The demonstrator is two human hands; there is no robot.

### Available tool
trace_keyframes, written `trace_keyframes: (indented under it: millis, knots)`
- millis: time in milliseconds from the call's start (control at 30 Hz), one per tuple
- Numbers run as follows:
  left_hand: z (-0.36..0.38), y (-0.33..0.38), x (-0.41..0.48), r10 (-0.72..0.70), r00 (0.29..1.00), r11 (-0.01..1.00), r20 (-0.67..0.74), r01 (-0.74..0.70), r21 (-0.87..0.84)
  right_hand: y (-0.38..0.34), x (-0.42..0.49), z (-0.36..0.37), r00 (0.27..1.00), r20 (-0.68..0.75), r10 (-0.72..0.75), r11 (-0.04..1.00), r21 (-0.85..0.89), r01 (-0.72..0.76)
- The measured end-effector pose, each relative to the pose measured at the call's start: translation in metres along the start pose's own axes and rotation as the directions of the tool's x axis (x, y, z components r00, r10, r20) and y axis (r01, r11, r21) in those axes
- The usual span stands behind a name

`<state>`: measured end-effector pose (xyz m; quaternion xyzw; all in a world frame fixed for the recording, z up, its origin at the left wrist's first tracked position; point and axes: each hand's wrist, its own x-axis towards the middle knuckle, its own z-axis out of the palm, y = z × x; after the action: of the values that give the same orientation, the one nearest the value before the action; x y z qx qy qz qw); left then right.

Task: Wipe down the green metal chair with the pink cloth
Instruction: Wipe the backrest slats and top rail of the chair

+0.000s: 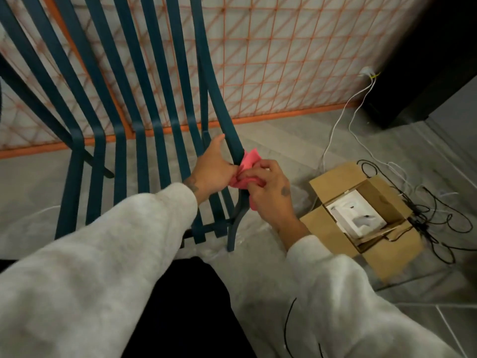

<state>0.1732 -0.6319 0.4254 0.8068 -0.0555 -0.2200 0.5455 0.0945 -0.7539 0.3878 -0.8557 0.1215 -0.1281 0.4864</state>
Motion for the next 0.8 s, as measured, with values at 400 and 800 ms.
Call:
trace_keyframes:
  millis: [400, 800]
  knots:
    - [0.006, -0.001, 0.006, 0.051, 0.998, 0.98, 0.027, -0.055, 0.193, 0.065, -0.05, 0.029, 0.979, 0.029, 0.203, 0.974, 0.101, -0.204]
    - [0.0, 0.0, 0.011, 0.078, 0.99, 0.949, 0.114, -0.109, 0.295, 0.115, -0.031, 0.077, 0.827, 0.119, 0.55, 0.835, -0.075, -0.545]
